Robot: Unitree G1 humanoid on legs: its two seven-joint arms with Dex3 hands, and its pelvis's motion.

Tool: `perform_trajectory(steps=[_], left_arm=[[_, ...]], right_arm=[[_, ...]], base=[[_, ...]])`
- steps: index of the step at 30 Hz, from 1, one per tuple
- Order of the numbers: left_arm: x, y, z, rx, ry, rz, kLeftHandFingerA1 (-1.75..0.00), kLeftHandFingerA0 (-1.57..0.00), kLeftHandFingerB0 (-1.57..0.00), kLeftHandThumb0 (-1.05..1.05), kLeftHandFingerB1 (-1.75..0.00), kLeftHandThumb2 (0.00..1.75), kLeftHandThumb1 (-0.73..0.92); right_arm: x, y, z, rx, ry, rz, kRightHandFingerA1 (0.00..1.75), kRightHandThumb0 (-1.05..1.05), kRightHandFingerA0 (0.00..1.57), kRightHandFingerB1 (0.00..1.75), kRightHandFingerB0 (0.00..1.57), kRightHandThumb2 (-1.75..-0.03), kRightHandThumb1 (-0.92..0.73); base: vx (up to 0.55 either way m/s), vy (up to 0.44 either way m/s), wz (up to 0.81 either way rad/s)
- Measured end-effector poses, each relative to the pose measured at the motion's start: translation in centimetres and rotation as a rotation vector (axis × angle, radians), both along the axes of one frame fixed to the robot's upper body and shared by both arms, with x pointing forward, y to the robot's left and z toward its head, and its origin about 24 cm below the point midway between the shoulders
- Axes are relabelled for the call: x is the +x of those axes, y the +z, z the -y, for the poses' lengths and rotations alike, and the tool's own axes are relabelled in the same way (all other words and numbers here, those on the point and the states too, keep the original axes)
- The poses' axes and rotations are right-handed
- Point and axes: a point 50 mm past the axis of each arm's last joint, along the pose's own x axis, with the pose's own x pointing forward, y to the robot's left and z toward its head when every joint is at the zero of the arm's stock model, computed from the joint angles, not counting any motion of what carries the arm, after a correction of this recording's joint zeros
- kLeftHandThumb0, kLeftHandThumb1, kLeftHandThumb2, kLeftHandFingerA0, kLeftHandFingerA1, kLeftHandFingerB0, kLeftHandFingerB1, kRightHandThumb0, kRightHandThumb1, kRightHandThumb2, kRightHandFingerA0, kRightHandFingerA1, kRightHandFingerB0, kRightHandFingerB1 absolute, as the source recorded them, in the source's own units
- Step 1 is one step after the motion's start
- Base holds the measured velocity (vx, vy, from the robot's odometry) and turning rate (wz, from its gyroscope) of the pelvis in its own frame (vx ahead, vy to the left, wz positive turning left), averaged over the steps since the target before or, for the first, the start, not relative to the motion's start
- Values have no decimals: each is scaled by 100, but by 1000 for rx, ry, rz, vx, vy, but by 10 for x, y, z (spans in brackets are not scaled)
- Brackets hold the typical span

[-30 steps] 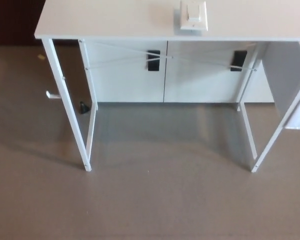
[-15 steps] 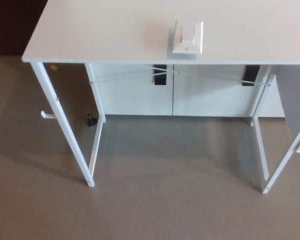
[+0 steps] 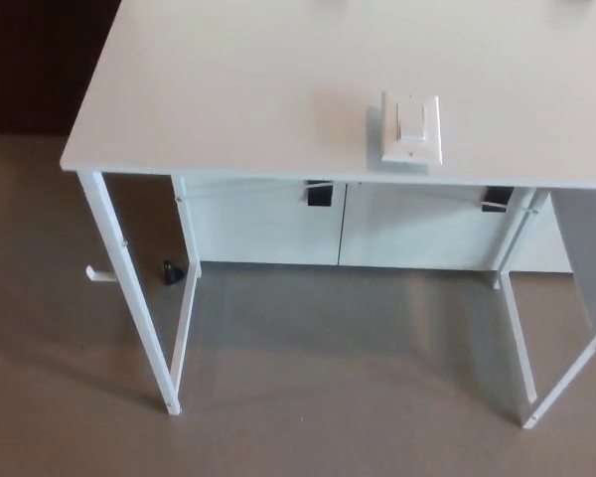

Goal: The robot walk towards a table in front and then clicks the light switch button using the right hand's index finger

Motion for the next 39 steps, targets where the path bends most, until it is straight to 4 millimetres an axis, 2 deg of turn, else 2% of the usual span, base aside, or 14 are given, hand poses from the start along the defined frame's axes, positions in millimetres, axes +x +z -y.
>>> perform_trajectory(steps=[4, 5, 7, 10, 12, 14, 19, 20, 21, 22, 32, 33, 35, 39], left_arm=[[-4, 0, 0, 3, -3, -12, -38, -39, -29, -9, -33, 58, 63], [-3, 0, 0, 5, -4, -9, -39, -40, -29, -8, -34, 58, 63], [0, 0, 1, 5, -11, 5, -38, -39, -29, -9, -33, 58, 63], [0, -1, 2, 1, -9, 6, -38, -40, -29, -10, -33, 58, 63], [2, -1, 2, 2, -10, 9, -38, -40, -29, -10, -33, 58, 62], [2, -2, 2, 3, -10, 10, -38, -39, -28, -11, -33, 58, 63], [4, -2, 3, 2, -15, 18, -38, -39, -28, -10, -33, 58, 63], [4, -2, 3, 2, -14, 17, -38, -40, -29, -10, -33, 58, 63], [5, -2, 3, 2, -15, 19, -38, -40, -29, -10, -33, 58, 62], [7, 0, 3, 4, -19, 29, -38, -40, -30, -10, -34, 58, 62], [10, 1, 0, 22, -19, 37, -38, -40, -29, -9, -33, 58, 63], [10, 1, 0, 22, -19, 37, -38, -40, -29, -10, -33, 58, 62], [9, 0, -1, 23, -18, 30, -38, -39, -28, -12, -33, 59, 63], [8, -3, 0, 23, -28, 22, -38, -40, -30, -9, -34, 58, 63]], right_arm=[[-5, -2, 1, 0, -3, -14, 51, -16, 50, 40, 36, -56, -55], [-5, -2, 1, 1, -3, -14, 54, -24, 47, 44, 36, -61, -48], [-3, -1, 0, 1, 0, -9, 51, -16, 50, 40, 37, -56, -55], [2, 1, 4, -11, -1, 6, 51, -15, 50, 40, 37, -56, -56], [8, 2, 2, -7, 4, 23, 55, -22, 47, 44, 36, -61, -47], [9, 2, 3, -8, 2, 24, 53, -16, 50, 41, 38, -56, -54], [8, 2, 3, -10, -3, 22, 53, -19, 46, 43, 36, -60, -50], [7, 2, 4, -10, -3, 18, 50, -15, 50, 40, 37, -56, -56], [7, 1, 3, -9, -4, 17, 53, -19, 47, 43, 36, -60, -50], [8, 1, 3, -7, -2, 19, 52, -16, 51, 41, 38, -56, -55], [17, 1, -1, 2, 14, 34, 53, -17, 52, 41, 37, -56, -55], [17, 1, -1, 2, 14, 33, 56, -23, 49, 45, 36, -62, -48], [17, 0, -1, 2, 15, 32, 53, -16, 52, 41, 38, -56, -55], [18, 1, 0, -2, 14, 33, 54, -15, 51, 42, 38, -56, -54]], base=[[191, -170, 22], [249, -264, 33], [243, -388, 59], [218, -248, 27], [165, -119, -1], [172, -23, -8], [163, 113, -13], [221, 240, -4], [271, 253, 75], [137, -65, -36], [91, 31, 0], [0, 0, 0], [90, -97, 5], [96, -260, -3]])
